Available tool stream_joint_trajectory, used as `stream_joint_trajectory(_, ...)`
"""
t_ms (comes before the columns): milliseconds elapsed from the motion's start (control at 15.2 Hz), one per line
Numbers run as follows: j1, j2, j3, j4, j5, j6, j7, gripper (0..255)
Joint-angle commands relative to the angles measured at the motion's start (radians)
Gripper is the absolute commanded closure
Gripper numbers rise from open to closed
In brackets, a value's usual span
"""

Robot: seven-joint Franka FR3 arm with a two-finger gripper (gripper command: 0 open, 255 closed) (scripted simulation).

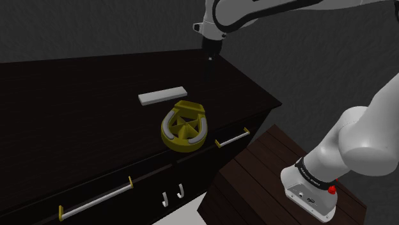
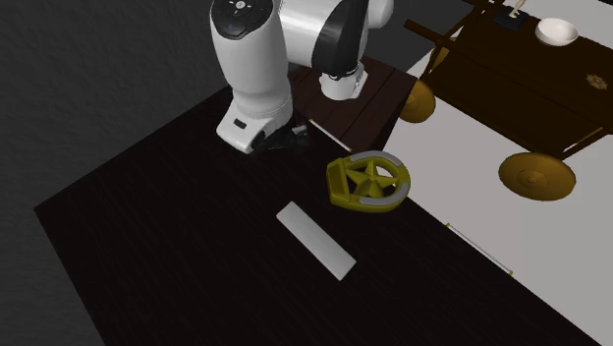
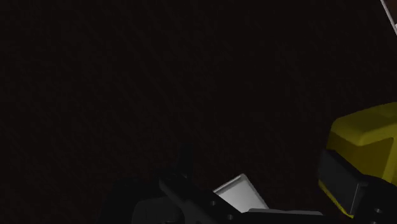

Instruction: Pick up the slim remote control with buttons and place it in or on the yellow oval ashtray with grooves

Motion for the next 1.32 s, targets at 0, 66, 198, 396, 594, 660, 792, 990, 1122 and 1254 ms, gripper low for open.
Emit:
stream_joint_trajectory(0,0.012,0.057,0.013,0.053,0.000,0.010,-0.036,0)
stream_joint_trajectory(66,0.018,0.087,0.020,0.080,0.000,0.016,-0.051,0)
stream_joint_trajectory(198,0.031,0.148,0.035,0.137,-0.003,0.026,-0.081,0)
stream_joint_trajectory(396,0.051,0.236,0.058,0.225,-0.011,0.035,-0.124,0)
stream_joint_trajectory(594,0.074,0.324,0.082,0.317,-0.022,0.039,-0.164,0)
stream_joint_trajectory(660,0.082,0.353,0.089,0.349,-0.027,0.039,-0.177,0)
stream_joint_trajectory(792,0.099,0.411,0.104,0.414,-0.038,0.037,-0.203,0)
stream_joint_trajectory(990,0.108,0.445,0.111,0.442,-0.044,0.046,-0.215,0)
stream_joint_trajectory(1122,0.109,0.454,0.110,0.428,-0.045,0.068,-0.215,0)
stream_joint_trajectory(1254,0.109,0.464,0.110,0.417,-0.047,0.090,-0.214,0)
